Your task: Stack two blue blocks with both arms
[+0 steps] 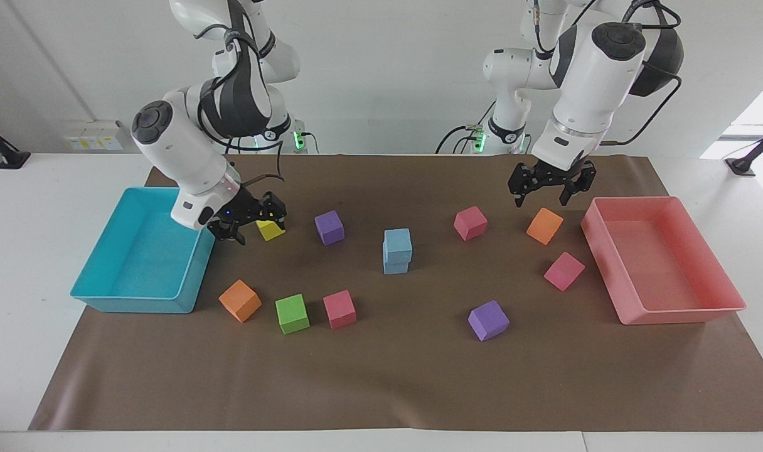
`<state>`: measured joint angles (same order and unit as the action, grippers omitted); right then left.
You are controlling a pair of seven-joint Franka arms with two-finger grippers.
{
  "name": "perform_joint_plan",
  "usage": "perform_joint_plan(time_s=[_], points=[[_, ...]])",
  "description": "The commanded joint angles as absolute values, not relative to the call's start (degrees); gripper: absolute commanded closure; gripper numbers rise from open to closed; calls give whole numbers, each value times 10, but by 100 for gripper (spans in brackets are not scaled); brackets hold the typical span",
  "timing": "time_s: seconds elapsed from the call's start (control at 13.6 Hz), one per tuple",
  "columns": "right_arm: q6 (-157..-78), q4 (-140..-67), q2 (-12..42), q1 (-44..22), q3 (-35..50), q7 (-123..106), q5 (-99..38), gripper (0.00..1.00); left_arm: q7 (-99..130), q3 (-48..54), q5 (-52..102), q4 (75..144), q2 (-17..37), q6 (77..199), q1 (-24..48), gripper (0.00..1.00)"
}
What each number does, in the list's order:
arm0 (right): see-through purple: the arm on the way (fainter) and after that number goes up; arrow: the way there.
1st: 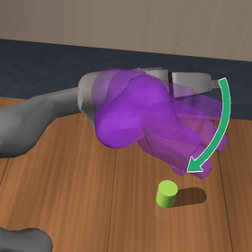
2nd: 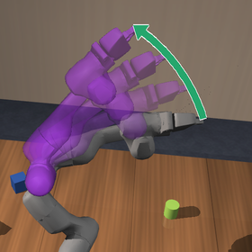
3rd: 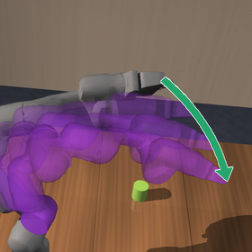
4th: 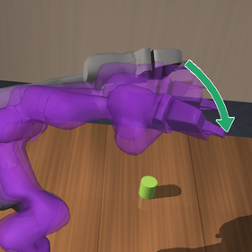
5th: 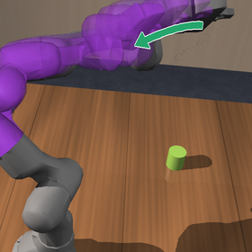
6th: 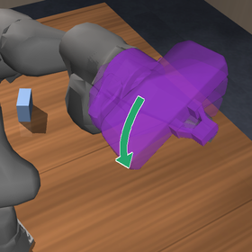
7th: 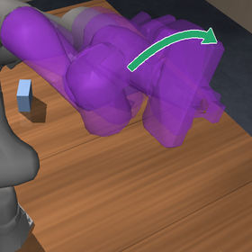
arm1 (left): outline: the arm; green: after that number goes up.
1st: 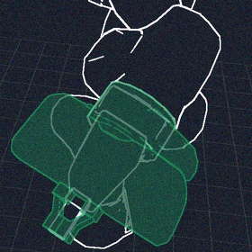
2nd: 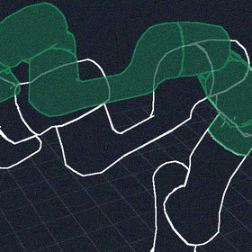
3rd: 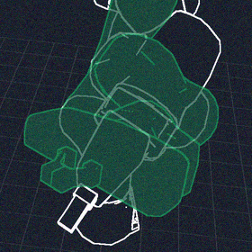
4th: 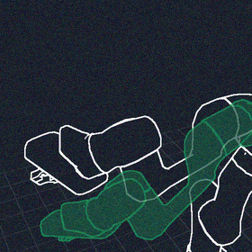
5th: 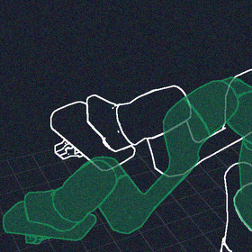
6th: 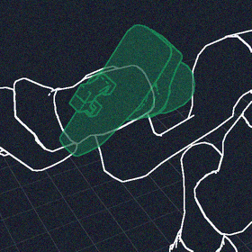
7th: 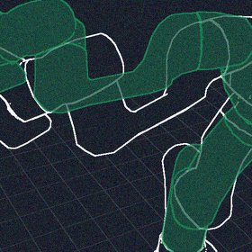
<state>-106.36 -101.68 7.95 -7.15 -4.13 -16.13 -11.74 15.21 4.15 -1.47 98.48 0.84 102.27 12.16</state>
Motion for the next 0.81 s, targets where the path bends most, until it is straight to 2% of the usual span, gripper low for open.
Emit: perform_joint_plan(time_s=[0.0,0.15,0.29,0.51,0.74], points=[[-1036,-1017,45,-45,-34,-149,-82,0,147,46,-24,963,11,1022,110,0],[-1021,-1017,23,-17,-34,-126,-81,0,149,45,-25,904,6,1021,97,0],[-995,-1009,6,-1,-37,-88,-76,0,148,45,-24,899,5,1018,82,0],[-915,-946,4,-1,-40,-4,-31,0,146,43,-18,892,13,1003,80,0],[-818,-869,4,-2,-39,11,1,0,143,43,-3,855,33,963,63,0]])
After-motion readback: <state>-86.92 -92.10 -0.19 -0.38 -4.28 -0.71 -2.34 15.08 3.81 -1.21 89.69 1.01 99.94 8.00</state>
